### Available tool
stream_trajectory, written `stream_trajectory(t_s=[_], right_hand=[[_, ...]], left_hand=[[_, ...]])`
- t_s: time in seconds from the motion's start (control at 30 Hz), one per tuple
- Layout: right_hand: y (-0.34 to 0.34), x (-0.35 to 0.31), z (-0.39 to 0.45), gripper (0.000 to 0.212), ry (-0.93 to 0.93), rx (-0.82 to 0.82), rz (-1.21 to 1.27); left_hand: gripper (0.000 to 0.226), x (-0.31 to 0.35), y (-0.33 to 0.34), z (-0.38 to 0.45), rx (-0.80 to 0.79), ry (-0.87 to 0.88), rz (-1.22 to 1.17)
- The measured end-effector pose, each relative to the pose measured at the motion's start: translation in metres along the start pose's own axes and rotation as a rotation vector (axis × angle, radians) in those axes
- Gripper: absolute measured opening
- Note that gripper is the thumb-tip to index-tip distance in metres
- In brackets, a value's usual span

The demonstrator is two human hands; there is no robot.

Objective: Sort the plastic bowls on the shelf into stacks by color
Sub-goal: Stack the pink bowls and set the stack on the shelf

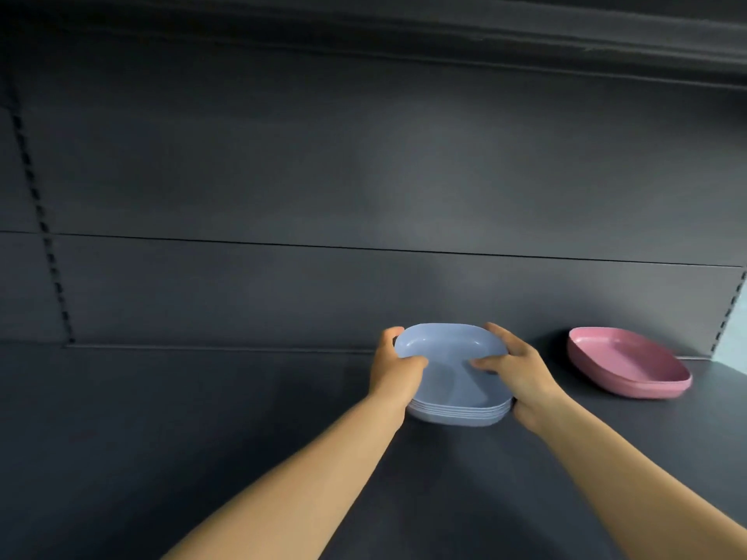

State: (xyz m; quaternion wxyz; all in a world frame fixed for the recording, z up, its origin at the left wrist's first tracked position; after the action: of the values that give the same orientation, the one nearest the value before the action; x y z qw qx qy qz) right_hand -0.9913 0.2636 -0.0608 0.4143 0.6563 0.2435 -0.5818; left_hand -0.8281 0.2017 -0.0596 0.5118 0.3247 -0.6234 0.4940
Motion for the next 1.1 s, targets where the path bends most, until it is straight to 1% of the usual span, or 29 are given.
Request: stream_trajectory(t_s=[0.1,0.23,0.37,0.43,0.5,0.57,0.63,0.93,1.1], right_hand=[[-0.04,-0.007,0.033,0.067,0.037,-0.028,-0.017],[-0.071,-0.013,0.073,0.067,0.078,-0.071,-0.056],[-0.097,-0.014,0.105,0.065,0.094,-0.1,-0.07],[-0.11,-0.012,0.116,0.061,0.093,-0.108,-0.074],[-0.119,-0.006,0.123,0.05,0.084,-0.123,-0.059],[-0.124,-0.001,0.126,0.043,0.086,-0.141,-0.038],[-0.125,0.003,0.132,0.04,0.081,-0.162,-0.035],[-0.127,0.005,0.139,0.039,0.059,-0.17,-0.084],[-0.127,0.002,0.14,0.044,0.065,-0.179,-0.111]], left_hand=[[0.044,0.008,0.048,0.013,0.042,-0.035,-0.018],[0.036,0.013,0.091,0.033,0.101,-0.071,-0.037],[0.038,0.016,0.125,0.055,0.115,-0.095,-0.064],[0.04,0.016,0.14,0.064,0.11,-0.099,-0.06],[0.045,0.014,0.152,0.073,0.098,-0.09,-0.039],[0.048,0.012,0.158,0.081,0.089,-0.079,-0.014],[0.048,0.01,0.16,0.086,0.075,-0.071,-0.012],[0.049,0.003,0.161,0.093,0.042,-0.055,-0.012],[0.05,0.001,0.162,0.096,0.025,-0.053,-0.013]])
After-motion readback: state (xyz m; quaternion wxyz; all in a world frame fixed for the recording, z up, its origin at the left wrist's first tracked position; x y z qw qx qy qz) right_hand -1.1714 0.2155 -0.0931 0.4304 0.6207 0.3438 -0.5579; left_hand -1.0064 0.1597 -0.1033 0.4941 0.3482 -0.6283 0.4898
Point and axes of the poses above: each hand's wrist, its own z-axis towards the middle knuckle, its own y-axis out of the palm, x = y × z, the point moved 6 cm from there along z, towards the middle knuckle, and after that the axes turned 14 degrees about z, right-handed, at the moved point
